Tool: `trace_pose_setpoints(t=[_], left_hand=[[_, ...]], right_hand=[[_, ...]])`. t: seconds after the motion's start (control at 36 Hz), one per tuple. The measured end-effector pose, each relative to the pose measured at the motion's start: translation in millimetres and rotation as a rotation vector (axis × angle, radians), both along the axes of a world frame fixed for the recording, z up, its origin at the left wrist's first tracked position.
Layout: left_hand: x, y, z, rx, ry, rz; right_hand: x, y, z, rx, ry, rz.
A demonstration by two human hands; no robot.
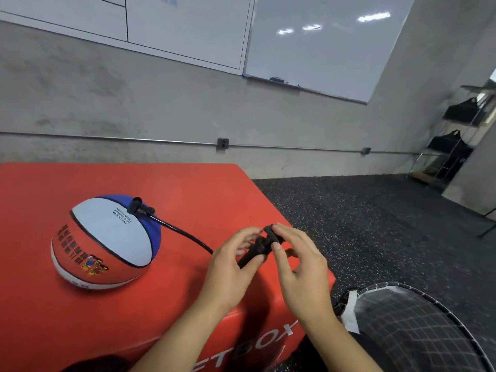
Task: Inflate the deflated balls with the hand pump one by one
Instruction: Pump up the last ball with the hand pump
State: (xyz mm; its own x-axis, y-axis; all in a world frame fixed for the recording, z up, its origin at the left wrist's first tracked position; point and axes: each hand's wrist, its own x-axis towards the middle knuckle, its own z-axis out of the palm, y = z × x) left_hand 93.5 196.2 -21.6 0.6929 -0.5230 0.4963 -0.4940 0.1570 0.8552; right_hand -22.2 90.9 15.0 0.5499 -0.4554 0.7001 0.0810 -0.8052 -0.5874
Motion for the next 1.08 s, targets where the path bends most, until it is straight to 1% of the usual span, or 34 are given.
trace_pose_setpoints(t=[0.11, 0.31, 0.42, 0.58, 0.78, 1.08], left_hand=[[-5, -2, 3, 0.011, -0.011, 0.006], [-9, -4, 4, 0.033, 0.004, -0.011], [-9, -3, 4, 0.029, 0.014, -0.017], [-6, 0, 2, 0.031, 0.045, -0.047], [0, 3, 2, -0.001, 0.068, -0.028], [1, 0, 0, 0.014, 0.057, -0.029]], right_hand=[[-7, -5, 11, -0.006, -0.018, 0.001], [-26, -33, 69, 0.066, -0.174, -0.063], [-32, -40, 85, 0.061, -0.167, -0.069], [-26, -27, 68, 0.055, -0.205, -0.091], [-11, -10, 42, 0.051, -0.168, -0.043], [-1, -13, -5, 0.052, -0.056, -0.063]])
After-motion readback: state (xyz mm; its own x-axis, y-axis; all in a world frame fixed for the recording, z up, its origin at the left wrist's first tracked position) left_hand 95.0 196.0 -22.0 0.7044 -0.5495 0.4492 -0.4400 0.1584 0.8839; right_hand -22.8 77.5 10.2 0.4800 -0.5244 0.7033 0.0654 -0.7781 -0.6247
